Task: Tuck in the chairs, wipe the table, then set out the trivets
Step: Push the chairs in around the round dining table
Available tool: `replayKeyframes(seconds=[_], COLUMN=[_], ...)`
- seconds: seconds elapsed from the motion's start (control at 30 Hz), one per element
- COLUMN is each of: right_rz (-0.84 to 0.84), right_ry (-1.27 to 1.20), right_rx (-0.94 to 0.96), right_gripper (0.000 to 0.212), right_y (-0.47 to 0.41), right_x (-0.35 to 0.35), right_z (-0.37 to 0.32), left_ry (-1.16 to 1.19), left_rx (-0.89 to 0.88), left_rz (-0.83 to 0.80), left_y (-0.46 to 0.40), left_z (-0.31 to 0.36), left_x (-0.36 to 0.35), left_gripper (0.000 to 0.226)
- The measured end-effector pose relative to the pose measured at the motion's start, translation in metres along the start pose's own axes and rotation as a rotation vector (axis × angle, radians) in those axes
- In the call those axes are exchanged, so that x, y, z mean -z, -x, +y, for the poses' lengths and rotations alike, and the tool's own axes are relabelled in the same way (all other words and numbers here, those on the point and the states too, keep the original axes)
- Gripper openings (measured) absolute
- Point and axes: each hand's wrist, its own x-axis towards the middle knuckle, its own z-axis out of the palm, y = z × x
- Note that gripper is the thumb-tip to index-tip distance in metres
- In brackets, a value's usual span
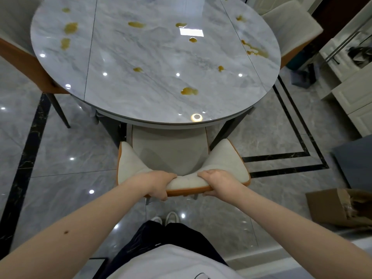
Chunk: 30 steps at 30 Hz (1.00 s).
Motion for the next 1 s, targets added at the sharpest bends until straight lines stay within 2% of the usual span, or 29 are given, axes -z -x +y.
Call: replayKeyframes(seconds=[0.17,0.4,0.57,0.73,0.8,1.0], right_rz=[-0.052,-0.062,-0.120,-0.122,-0.079,0.132], right_ry=[-0.008,-0.034,-0.044,-0.165,-0.237,-0.320], right_rx=[-0.022,-0.032,-0.033,-0.052,-0.099,-0.238], right_gripper=[0.061,0.057,0.072,0.072,0.065,0.052], right_y=[-0.003,-0.003,-0.002,0.017,0.025,0.045], right_x=[0.001,0.000,0.010,0.034,0.044,0.075], right_z=[-0.003,-0.001,0.003,0.028,0.048,0.136], left_ry=[-0.016,-0.011,-0.075,-0.128,-0.066,0.004], left_rx=[0.009,0.002,0.008,-0.118,-0.181,-0.260], left_rz=[-0.006,-0.017,-0.120,-0.148,-0.097,0.204], left_y=[0.001,-0.001,-0.008,-0.024,-0.034,-0.090], left_z=[0.003,0.004,0.007,0.027,0.041,0.111], left_x=[0.001,0.001,0.013,0.044,0.060,0.112], left_gripper=[0.080,0.077,0.082,0.086,0.078,0.062])
